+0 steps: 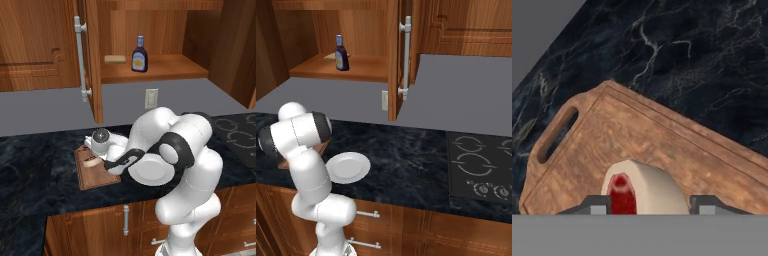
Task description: Pick the steak from the plate and place it on the cutting board. Then pick the condiment bottle from the cabinet and place it next to the cutting board.
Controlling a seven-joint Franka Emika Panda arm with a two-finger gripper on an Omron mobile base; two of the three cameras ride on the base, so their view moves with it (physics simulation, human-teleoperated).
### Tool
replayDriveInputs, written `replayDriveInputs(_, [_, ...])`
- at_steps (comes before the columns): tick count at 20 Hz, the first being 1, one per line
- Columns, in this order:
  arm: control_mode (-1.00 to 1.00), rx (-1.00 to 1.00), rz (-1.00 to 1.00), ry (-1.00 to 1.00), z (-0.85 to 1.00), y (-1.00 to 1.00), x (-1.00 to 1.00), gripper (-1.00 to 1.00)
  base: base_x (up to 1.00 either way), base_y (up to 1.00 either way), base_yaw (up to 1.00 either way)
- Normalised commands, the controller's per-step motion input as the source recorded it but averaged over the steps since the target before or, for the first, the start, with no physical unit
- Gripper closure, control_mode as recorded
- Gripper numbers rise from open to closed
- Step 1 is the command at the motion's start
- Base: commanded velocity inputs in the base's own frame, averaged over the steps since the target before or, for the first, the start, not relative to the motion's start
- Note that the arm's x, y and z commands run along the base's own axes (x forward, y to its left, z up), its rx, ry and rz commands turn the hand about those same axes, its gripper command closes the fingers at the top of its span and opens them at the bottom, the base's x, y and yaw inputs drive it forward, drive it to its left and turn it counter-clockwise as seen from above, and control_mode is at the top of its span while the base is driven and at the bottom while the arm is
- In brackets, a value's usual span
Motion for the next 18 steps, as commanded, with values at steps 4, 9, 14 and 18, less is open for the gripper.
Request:
replayDriveInputs(4, [-1.0, 0.0, 0.0, -0.11, -0.38, 0.0, -0.38, 1.0, 0.0, 0.0, 0.0])
replayDriveInputs(9, [-1.0, 0.0, 0.0, -0.07, -0.39, 0.0, -0.33, 1.0, 0.0, 0.0, 0.0])
replayDriveInputs(14, [-1.0, 0.0, 0.0, -0.02, -0.41, 0.02, -0.3, -1.0, 0.0, 0.0, 0.0])
replayDriveInputs(18, [-1.0, 0.0, 0.0, 0.0, -0.21, -0.04, -0.35, -1.0, 0.0, 0.0, 0.0])
